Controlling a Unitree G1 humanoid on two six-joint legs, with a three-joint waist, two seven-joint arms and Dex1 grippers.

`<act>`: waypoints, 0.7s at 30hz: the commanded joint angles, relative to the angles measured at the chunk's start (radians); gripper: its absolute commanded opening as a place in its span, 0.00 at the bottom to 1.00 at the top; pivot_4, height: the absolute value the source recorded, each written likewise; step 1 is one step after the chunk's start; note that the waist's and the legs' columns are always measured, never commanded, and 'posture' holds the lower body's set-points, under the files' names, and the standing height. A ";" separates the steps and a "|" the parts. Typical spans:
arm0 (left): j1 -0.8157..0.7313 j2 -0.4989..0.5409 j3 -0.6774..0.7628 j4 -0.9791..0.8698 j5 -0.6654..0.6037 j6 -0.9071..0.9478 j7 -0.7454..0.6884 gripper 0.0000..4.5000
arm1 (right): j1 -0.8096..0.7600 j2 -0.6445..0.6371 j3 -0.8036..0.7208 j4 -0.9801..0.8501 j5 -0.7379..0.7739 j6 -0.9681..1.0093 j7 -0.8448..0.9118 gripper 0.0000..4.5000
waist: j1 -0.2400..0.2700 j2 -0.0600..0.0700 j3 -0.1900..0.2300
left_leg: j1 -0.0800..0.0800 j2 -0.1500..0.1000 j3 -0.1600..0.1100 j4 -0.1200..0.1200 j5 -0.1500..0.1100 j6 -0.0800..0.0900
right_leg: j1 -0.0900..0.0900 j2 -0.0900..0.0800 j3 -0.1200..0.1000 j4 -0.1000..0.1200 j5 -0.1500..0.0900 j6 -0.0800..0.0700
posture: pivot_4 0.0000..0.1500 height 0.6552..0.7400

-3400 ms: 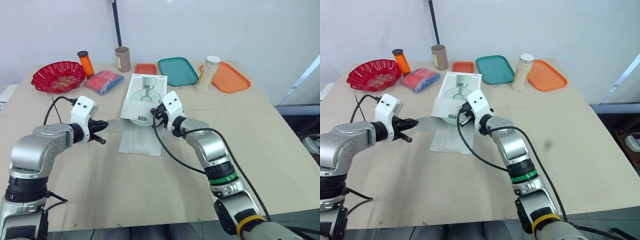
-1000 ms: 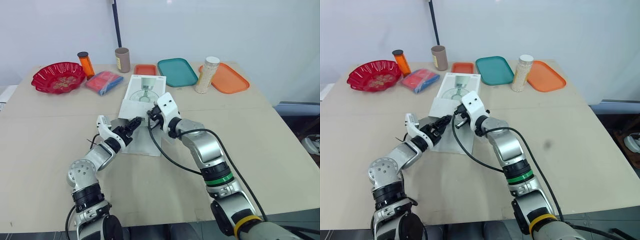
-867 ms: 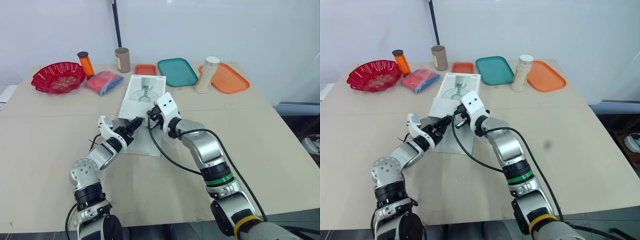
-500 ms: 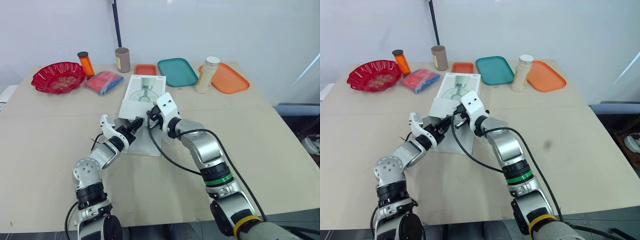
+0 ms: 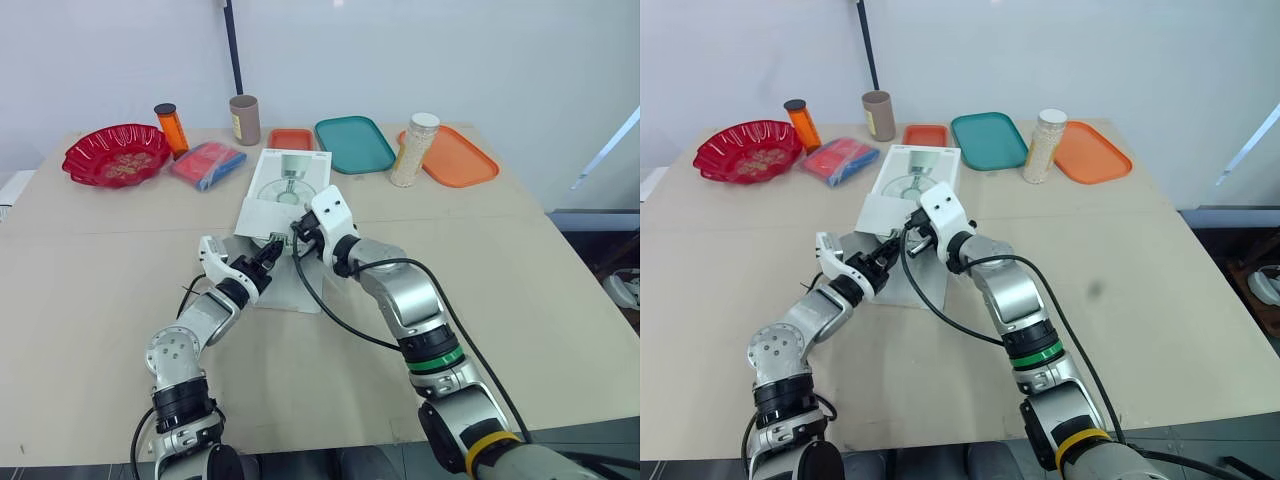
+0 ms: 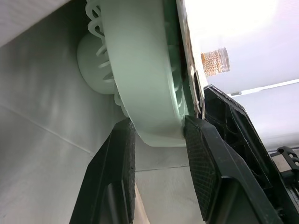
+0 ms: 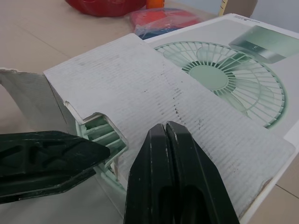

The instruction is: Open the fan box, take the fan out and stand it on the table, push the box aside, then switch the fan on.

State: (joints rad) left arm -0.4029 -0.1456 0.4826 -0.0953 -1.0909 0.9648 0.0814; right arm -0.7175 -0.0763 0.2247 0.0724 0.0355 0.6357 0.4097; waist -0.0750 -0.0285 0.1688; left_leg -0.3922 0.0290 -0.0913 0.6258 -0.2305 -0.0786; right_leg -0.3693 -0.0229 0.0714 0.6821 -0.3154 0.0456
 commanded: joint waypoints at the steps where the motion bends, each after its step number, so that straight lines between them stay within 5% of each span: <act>1: 0.028 0.017 -0.017 -0.040 -0.039 -0.002 0.029 0.24 | 0.015 0.004 0.013 0.023 0.000 0.026 0.000 0.00 | 0.000 0.000 0.000 | 0.000 0.000 0.000 0.000 0.000 0.000 | 0.000 0.000 0.000 0.000 0.000 0.000 | 1.00 1.00; 21: 0.320 0.181 -0.122 -0.308 -0.448 -0.013 0.299 0.24 | 0.006 0.010 0.012 0.026 -0.007 0.045 -0.016 0.00 | 0.000 0.000 0.000 | 0.001 0.000 0.000 -0.002 0.000 0.000 | 0.000 0.000 0.001 0.000 0.000 0.000 | 1.00 1.00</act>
State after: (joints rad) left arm -0.1116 0.0194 0.3639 -0.3696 -1.5111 0.9710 0.3493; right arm -0.7223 -0.0664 0.2273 0.0712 0.0353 0.6525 0.3970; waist -0.0755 -0.0286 0.1688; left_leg -0.3917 0.0293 -0.0911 0.6242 -0.2306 -0.0788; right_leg -0.3698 -0.0227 0.0723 0.6815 -0.3154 0.0455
